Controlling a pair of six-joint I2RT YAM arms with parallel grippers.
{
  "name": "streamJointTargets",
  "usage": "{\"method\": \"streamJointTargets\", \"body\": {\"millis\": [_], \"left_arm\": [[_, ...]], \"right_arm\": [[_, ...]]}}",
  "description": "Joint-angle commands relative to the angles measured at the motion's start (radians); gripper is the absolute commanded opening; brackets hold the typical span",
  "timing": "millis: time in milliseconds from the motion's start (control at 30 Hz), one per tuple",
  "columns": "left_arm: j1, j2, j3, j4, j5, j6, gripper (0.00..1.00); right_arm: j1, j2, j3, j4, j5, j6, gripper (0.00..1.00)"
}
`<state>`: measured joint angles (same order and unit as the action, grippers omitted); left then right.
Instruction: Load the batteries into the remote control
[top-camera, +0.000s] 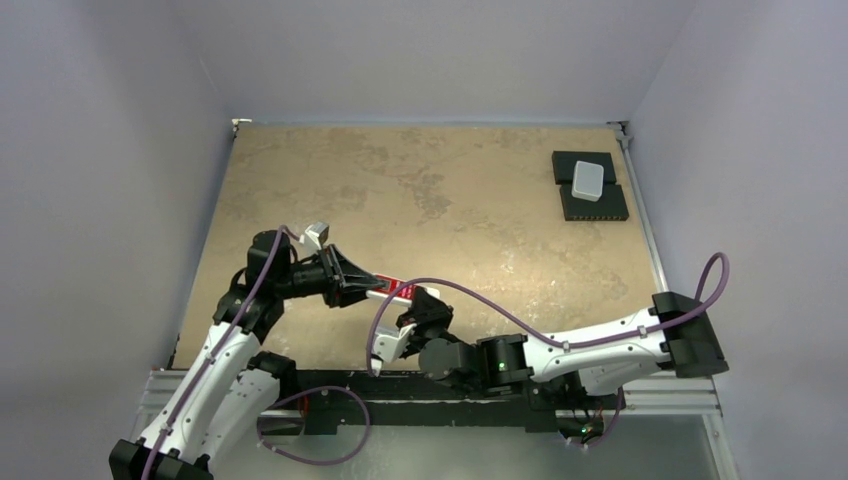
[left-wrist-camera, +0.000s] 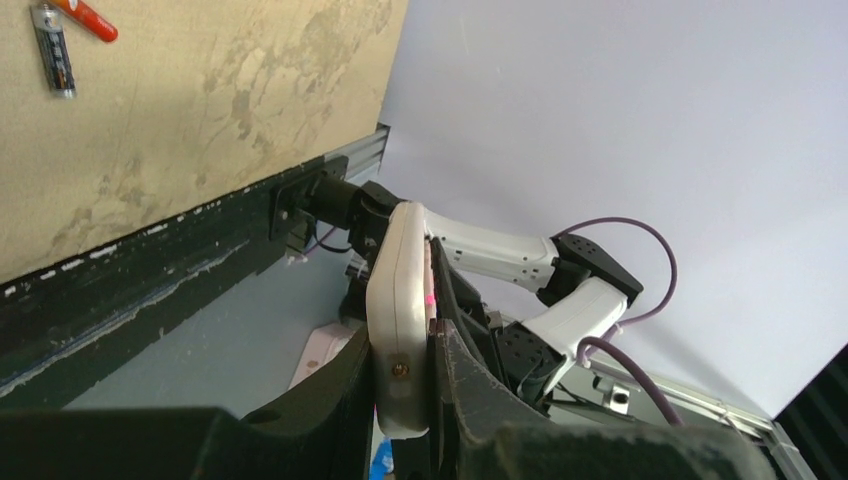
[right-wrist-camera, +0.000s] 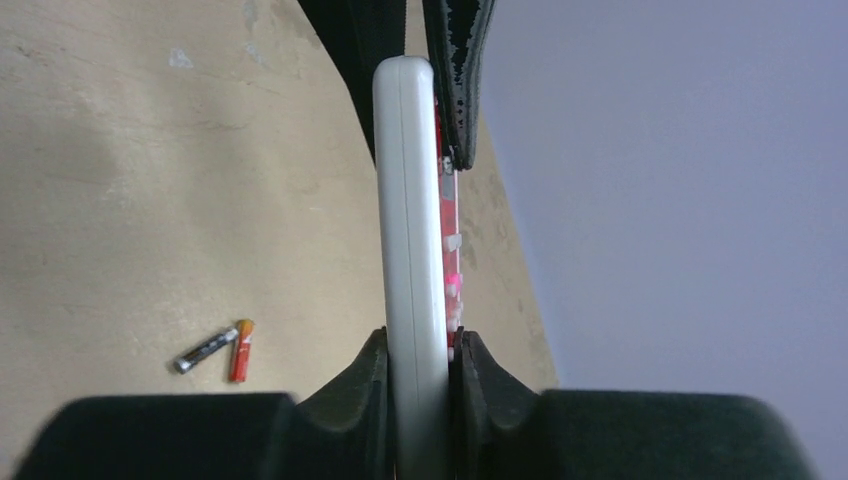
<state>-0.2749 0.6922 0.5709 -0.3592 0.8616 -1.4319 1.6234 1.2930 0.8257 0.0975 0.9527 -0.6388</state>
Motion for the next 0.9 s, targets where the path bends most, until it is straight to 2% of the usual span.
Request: {"method": "streamJointTargets", "body": {"millis": [0,267,467,567,667,733,767,867], "left_arm": [[0.004,-0.014,0.029,-0.006,0.021,-0.055,0.05],[0.006,-0.026,0.03,0.057,0.022,-0.074,0.32],[0.005,-0.029,0.049,0.066,0.005,-0.055,0.42],[0.005,-0.025,0.08,0.026,-0.021,0.016,0.49],[0.005,-0.011,0.106,-0.005,-0.024,0.093,0.5],[0.005,0.008,0.136,-0.032,-0.027,0.175,0.5],[0.005,0.022,0.155,-0.06,-0.037,0.232,0.55],[0.005,0.053,0.188,-0.099,-0.038,0.368,0.59]], "right_arm": [[0.001,-0.002,-0.001,0.074,0.048,0.03,0.0],[0.003,-0.009,-0.012,0.079,0.075,0.025,0.0],[0.003,-0.034,-0.027,0.054,0.099,0.037,0.0],[0.004,-0.054,-0.035,0.029,0.12,0.073,0.0],[0.003,-0.081,-0.027,-0.043,0.1,0.16,0.0],[0.003,-0.103,-0.014,-0.092,0.088,0.218,0.0],[0.003,-0.109,-0.006,-0.139,0.086,0.257,0.0],[0.002,-0.126,0.026,-0.253,0.064,0.352,0.0]]}}
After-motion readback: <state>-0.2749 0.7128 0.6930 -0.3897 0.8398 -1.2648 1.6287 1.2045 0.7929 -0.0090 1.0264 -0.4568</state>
